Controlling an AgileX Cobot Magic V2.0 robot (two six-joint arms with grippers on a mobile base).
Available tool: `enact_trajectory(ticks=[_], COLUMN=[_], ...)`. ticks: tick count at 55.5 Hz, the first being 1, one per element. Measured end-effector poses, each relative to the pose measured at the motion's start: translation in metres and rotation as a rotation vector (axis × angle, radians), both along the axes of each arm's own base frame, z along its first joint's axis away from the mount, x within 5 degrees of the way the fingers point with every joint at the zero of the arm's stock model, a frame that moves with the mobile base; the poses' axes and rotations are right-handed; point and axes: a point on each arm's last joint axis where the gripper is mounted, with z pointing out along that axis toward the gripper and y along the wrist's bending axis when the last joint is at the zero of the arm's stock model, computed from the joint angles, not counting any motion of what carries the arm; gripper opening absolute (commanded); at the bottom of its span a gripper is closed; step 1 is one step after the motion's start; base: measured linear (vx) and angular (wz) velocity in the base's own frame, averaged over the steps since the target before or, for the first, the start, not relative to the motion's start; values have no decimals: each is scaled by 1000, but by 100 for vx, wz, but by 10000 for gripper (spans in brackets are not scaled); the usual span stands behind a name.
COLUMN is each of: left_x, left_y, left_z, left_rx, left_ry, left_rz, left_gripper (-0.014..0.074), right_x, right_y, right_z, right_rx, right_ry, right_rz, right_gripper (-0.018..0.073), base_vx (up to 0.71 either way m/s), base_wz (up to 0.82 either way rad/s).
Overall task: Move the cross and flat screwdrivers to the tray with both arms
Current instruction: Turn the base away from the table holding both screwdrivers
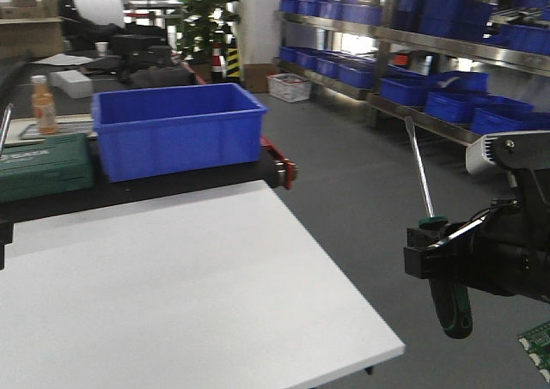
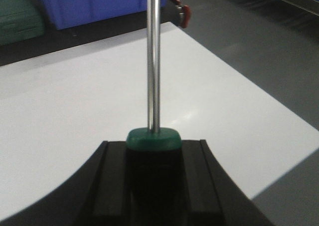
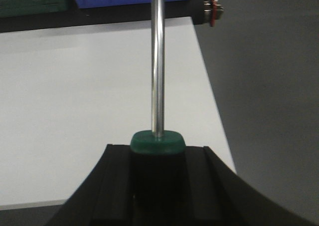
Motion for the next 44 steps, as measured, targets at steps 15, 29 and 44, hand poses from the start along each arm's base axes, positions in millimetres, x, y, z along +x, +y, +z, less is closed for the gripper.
enact_trajectory(ticks=[15,29,44], left_x=[0,0,0], left_y=[0,0,0], left_z=[0,0,0], left_rx=[0,0,0], left_ry=[0,0,0], left_rz=[0,0,0], left_gripper=[-3,-3,-3], right_x=[0,0,0], right_y=[0,0,0], right_z=[0,0,0], right_rx=[0,0,0], right_ry=[0,0,0], right_rz=[0,0,0], right_gripper=[-8,-8,-8], base_vx=[-8,1,13], base_wz=[-80,-72,-60])
